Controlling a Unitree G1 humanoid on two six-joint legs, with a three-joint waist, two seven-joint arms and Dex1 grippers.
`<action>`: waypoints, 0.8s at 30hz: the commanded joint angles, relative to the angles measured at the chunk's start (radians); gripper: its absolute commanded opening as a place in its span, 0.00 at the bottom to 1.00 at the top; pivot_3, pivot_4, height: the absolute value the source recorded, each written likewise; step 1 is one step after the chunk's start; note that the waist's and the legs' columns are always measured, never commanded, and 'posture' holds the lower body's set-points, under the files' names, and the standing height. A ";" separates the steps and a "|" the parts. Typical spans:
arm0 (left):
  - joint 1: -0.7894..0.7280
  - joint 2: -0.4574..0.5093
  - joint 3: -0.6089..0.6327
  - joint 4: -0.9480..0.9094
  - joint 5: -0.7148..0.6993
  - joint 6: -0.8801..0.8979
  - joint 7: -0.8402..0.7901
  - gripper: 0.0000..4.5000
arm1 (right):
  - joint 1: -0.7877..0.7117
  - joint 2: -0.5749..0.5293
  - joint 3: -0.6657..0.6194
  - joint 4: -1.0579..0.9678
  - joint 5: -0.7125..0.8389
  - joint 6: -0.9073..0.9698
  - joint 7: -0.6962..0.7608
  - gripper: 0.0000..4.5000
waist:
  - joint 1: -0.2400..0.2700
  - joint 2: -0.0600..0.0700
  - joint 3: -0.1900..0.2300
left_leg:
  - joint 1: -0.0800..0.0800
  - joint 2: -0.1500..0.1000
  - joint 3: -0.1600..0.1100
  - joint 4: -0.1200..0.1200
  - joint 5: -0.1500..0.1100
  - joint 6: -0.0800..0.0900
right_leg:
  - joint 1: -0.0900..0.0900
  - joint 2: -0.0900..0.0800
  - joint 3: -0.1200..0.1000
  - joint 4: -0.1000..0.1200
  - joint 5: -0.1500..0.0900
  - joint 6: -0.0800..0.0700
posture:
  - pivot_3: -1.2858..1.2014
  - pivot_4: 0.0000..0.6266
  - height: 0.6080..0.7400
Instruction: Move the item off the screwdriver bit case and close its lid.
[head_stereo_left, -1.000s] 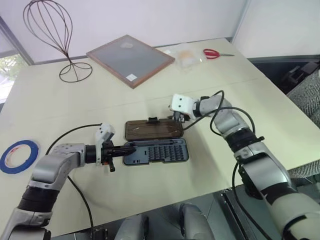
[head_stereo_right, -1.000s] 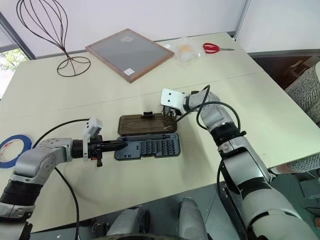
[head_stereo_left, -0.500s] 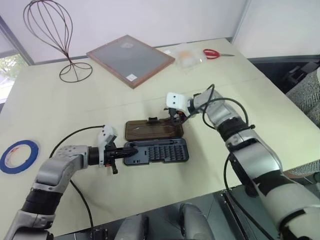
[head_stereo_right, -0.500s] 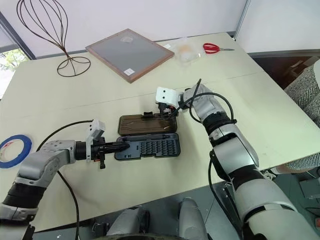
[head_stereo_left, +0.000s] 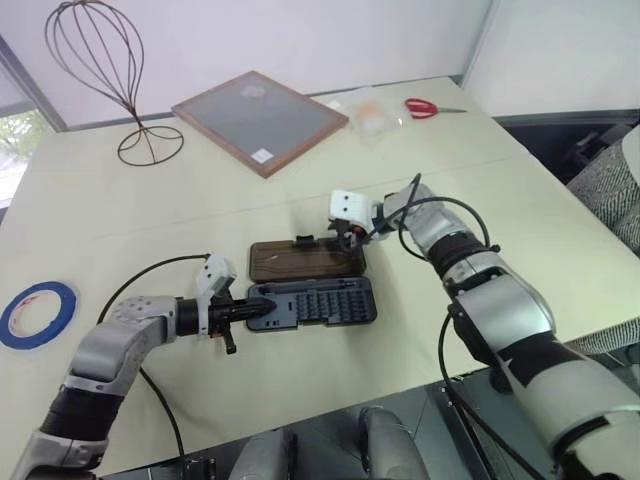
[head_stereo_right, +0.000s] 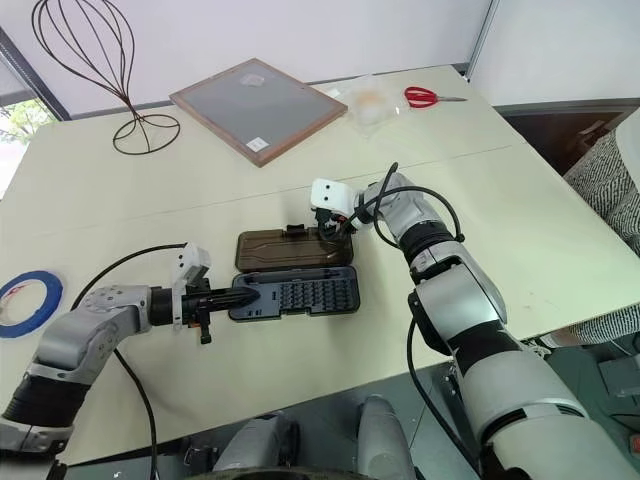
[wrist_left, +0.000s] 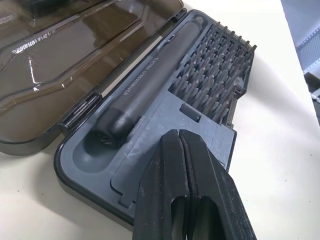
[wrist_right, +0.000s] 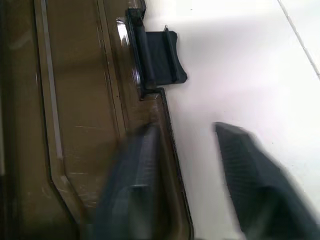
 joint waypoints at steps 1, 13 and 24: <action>0.028 0.007 0.001 -0.019 0.005 0.008 0.011 0.00 | -0.012 0.001 0.002 0.017 -0.019 -0.007 -0.010 0.01 | -0.005 0.000 -0.001 | 0.000 0.000 0.000 0.000 0.000 0.000 | 0.000 0.000 0.000 0.000 0.000 0.000 | 0.52 0.24 1.00; 0.041 -0.010 0.037 -0.038 -0.008 0.015 0.057 0.00 | -0.010 0.011 0.020 0.016 -0.058 -0.062 -0.006 0.01 | -0.012 0.000 -0.001 | 0.002 0.000 -0.001 0.000 0.000 0.000 | 0.001 0.000 0.000 0.001 0.000 0.000 | 0.52 0.24 1.00; -0.015 -0.040 0.101 -0.038 -0.085 0.089 0.114 0.00 | 0.080 -0.092 0.083 -0.228 -0.159 -0.329 -0.172 0.01 | -0.016 0.001 -0.001 | 0.000 0.000 -0.001 0.000 0.000 0.000 | -0.001 0.000 0.000 0.001 0.000 0.000 | 0.52 0.24 1.00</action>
